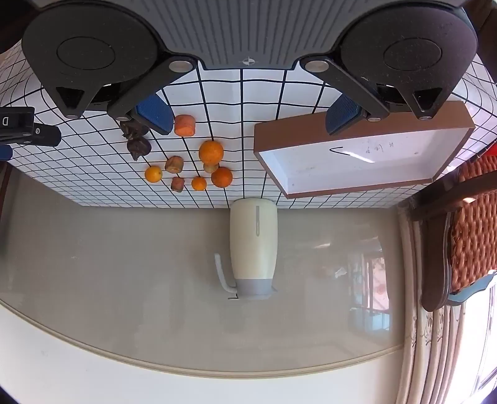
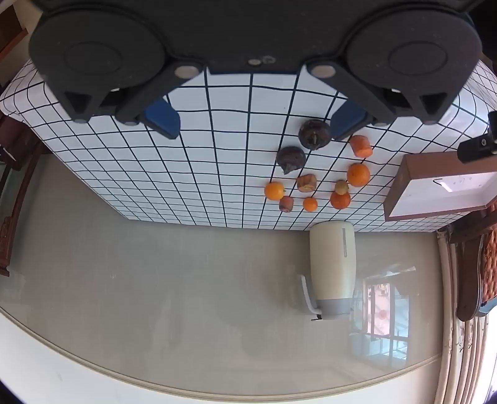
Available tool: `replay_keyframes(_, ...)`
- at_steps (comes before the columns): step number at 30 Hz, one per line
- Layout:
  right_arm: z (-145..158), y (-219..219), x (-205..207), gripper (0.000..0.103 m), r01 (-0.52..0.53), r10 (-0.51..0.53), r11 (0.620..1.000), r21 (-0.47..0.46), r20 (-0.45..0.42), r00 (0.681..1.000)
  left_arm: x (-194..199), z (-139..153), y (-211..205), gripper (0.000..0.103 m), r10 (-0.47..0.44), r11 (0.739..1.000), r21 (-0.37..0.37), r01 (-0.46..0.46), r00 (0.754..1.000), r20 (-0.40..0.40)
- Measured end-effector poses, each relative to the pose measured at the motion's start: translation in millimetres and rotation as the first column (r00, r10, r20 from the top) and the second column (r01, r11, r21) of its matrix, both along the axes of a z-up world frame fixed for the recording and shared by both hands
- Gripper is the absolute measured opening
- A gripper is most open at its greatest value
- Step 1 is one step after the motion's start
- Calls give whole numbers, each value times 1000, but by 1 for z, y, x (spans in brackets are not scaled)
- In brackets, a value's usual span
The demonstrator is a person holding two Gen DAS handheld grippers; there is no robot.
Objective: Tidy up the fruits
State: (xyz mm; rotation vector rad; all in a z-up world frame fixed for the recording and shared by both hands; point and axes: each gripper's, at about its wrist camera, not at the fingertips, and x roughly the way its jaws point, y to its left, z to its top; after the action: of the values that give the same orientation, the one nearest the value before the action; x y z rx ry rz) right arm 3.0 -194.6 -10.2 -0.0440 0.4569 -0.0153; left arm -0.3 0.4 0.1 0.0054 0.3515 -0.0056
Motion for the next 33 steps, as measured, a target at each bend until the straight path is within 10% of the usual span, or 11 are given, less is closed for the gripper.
replay_keyframes(33,-1,-1,0,97,7,-7,1000,5,-10,1000,3,-2,1,103,2,1000,7,-2,1000,-19)
